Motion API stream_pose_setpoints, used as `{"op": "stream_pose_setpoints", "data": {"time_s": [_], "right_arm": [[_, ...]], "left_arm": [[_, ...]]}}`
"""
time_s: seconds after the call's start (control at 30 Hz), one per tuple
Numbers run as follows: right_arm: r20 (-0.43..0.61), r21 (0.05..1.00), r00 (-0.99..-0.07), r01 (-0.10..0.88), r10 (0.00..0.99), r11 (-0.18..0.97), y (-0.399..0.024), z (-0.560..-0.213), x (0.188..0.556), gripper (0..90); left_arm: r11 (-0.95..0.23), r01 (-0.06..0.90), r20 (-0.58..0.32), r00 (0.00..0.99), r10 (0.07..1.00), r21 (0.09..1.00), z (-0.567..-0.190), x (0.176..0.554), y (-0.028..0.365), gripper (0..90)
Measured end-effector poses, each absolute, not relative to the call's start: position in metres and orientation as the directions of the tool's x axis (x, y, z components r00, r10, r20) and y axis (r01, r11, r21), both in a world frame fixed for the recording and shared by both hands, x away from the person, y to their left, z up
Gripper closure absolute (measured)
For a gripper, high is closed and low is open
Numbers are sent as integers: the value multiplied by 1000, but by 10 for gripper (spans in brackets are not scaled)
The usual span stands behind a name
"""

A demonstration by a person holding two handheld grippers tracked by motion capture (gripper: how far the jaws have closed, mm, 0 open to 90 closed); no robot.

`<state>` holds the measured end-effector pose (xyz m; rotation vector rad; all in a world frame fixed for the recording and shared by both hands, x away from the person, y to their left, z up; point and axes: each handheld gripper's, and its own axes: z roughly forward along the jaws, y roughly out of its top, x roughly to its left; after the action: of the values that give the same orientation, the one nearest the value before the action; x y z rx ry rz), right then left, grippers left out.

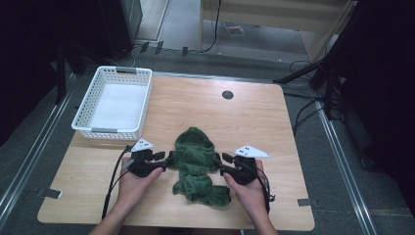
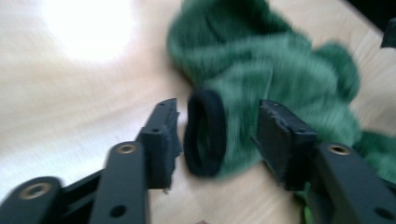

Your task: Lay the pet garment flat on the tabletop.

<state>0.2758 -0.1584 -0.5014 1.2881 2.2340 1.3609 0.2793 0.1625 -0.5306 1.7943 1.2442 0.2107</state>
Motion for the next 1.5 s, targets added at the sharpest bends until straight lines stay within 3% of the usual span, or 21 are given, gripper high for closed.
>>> {"op": "stream_pose_setpoints", "data": {"time_s": [0.23,0.37,0.43,0.53,0.6,0.63,0.67,0.73,0.77,0.83,0.9,1.03,1.1,1.13,1.17,1.2,1.37,1.4,1.5], "right_arm": [[213,846,-607,507,766,166,-147,-473,307,487],[183,773,-594,579,783,258,-120,-492,342,465],[78,746,-595,567,800,349,-107,-505,349,503],[38,713,-579,586,814,384,-102,-518,358,572],[34,711,-568,592,822,379,-102,-520,361,614],[34,708,-543,606,839,363,-104,-525,366,745],[20,712,-536,601,844,364,-105,-525,367,806],[12,717,-534,594,845,365,-107,-525,368,853],[16,751,-528,567,849,338,-113,-519,368,884],[-4,795,-532,512,847,325,-120,-512,364,895],[-21,800,-550,492,835,344,-123,-512,360,897],[-173,733,-612,443,771,516,-122,-533,352,881],[-163,725,-618,453,769,518,-124,-537,351,839],[-110,718,-621,491,776,494,-130,-537,350,676],[-110,718,-621,491,776,494,-130,-537,350,676],[-69,742,-627,488,776,460,-138,-530,348,604],[26,807,-626,473,779,353,-153,-502,351,590],[18,821,-617,458,787,341,-153,-494,352,595],[72,819,-551,508,831,266,-146,-488,363,627]], "left_arm": [[-51,633,-300,435,849,772,-516,305,153,409],[-82,686,-288,407,867,723,-526,338,133,412],[-116,686,-253,413,875,718,-529,345,127,413],[-167,683,-183,409,894,712,-532,356,120,433],[-179,678,-157,404,901,713,-533,358,118,480],[-256,671,-90,436,896,696,-536,362,112,577],[-314,661,-56,475,878,681,-537,362,109,704],[-352,643,-30,504,863,680,-537,362,107,859],[-391,604,29,520,854,695,-533,362,105,885],[-376,588,37,506,862,716,-529,362,107,894],[-394,588,65,500,864,706,-532,361,106,894],[-385,613,41,498,866,690,-538,361,105,875],[-369,627,22,489,872,687,-537,361,106,764],[-323,647,-61,497,866,691,-532,361,111,654],[-323,647,-61,497,866,691,-532,361,111,609],[-305,631,-80,506,859,713,-525,359,117,567],[-189,578,-112,444,889,794,-510,360,130,569],[-102,579,-175,403,898,809,-506,364,135,575],[-49,596,-224,376,899,801,-507,370,133,574]]}}
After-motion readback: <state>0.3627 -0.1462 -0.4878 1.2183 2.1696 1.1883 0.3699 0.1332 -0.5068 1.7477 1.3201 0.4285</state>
